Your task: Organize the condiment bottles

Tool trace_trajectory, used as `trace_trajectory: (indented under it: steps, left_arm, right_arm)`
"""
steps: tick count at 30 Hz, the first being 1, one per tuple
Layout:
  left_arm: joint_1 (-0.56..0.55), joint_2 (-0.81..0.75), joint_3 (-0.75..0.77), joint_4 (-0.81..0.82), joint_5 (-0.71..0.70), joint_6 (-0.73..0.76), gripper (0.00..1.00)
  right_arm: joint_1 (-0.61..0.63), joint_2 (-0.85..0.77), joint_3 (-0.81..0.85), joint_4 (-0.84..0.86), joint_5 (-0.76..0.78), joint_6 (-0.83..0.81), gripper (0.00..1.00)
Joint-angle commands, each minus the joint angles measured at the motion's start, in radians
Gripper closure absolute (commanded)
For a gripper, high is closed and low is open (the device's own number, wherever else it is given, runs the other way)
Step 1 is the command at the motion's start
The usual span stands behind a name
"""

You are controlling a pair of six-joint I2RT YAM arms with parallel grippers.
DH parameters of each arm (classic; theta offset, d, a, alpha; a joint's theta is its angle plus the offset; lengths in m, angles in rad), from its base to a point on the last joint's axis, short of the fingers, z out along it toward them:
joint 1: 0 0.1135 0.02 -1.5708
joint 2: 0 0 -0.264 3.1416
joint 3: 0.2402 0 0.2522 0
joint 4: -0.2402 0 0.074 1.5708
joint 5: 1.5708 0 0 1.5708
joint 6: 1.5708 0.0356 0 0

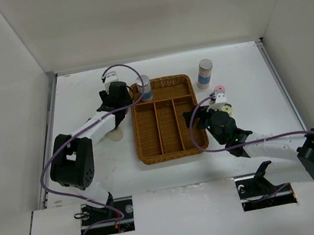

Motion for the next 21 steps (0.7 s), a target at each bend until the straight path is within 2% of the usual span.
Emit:
trace_trajectory:
  steps: [1,7,11,17,21]
  left_arm:
    - [-0.005,-0.114,0.015,0.088,-0.012,0.005,0.65]
    - [-0.055,-0.309,-0.007,0.089,-0.078,0.01,0.67]
    - [-0.147,-0.418,-0.008,0.059,-0.089,0.045,0.67]
    - [-0.295,-0.487,0.039,-0.007,-0.101,0.056,0.67]
    - [-0.376,-0.437,0.13,0.005,-0.086,0.068,0.67]
  right_arm:
    - [-0.003,0.003,0.004,0.057,-0.01,-0.001,0.16]
    - [-0.003,-0.007,0.0,0.058,-0.009,0.002,0.16]
    - [-0.003,-0.016,0.0,0.049,-0.003,0.001,0.17]
    - [-0.01,-0.038,-0.016,0.052,0.007,0.011,0.17]
    - [-0.023,-0.044,-0.023,0.047,0.037,0.016,0.17]
